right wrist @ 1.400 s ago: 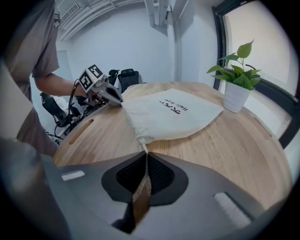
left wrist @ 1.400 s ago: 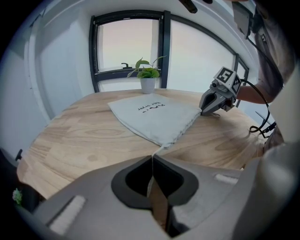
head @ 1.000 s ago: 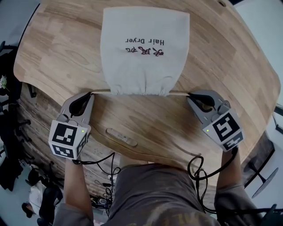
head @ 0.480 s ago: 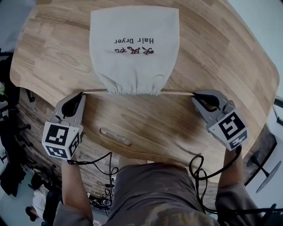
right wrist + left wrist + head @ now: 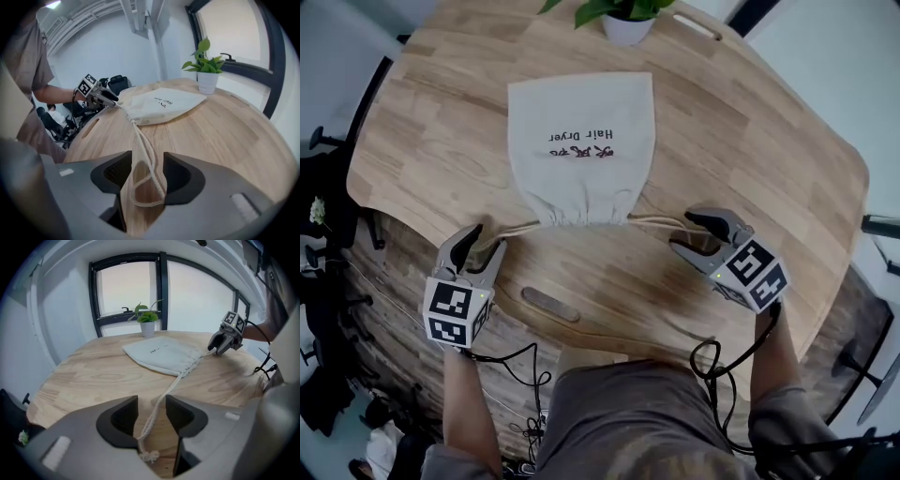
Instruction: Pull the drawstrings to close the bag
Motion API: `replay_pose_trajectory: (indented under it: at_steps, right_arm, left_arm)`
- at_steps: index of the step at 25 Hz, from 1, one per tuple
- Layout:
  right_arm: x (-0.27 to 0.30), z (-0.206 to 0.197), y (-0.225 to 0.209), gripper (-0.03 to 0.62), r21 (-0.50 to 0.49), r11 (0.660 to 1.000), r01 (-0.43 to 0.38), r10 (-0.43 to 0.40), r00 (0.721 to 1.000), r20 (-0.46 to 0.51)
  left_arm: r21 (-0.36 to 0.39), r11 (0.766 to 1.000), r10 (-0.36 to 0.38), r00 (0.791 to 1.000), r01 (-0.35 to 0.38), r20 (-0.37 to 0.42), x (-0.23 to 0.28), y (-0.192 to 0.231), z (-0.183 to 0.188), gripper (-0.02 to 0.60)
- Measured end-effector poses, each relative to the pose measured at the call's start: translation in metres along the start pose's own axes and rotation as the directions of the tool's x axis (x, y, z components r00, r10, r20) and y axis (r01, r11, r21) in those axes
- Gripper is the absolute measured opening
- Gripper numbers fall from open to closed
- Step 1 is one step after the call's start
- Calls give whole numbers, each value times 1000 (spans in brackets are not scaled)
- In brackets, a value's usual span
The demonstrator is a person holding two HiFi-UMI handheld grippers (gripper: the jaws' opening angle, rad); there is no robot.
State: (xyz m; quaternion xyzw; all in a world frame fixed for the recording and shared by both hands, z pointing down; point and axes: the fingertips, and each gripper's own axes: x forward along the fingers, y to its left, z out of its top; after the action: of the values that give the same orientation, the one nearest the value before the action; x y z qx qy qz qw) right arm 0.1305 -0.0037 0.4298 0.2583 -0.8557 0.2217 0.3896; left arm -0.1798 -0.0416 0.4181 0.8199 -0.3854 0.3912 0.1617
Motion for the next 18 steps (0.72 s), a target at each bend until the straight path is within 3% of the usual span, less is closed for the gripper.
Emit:
replay_pose_trajectory:
  at_steps: [3, 7, 12, 18]
  right_arm:
    - [-12, 23, 6, 233, -97, 994, 48, -46, 999, 24]
    - [-15, 57, 22, 224, -182, 982, 48, -37, 997, 63]
    - [11, 68, 35, 216, -266, 964, 7, -2, 1000, 19]
    - [37, 63, 34, 196, -266, 963, -29, 27, 1000, -13]
  left_arm:
    - [11, 1000, -15, 998, 14, 61, -20, -7, 18, 195]
    - [53, 998, -33, 994, 27, 107, -33, -17, 42, 215]
    - [107, 989, -112, 992, 104, 66, -7, -28, 41, 215]
    - [128, 977, -175, 984, 169, 41, 25, -42, 38, 215]
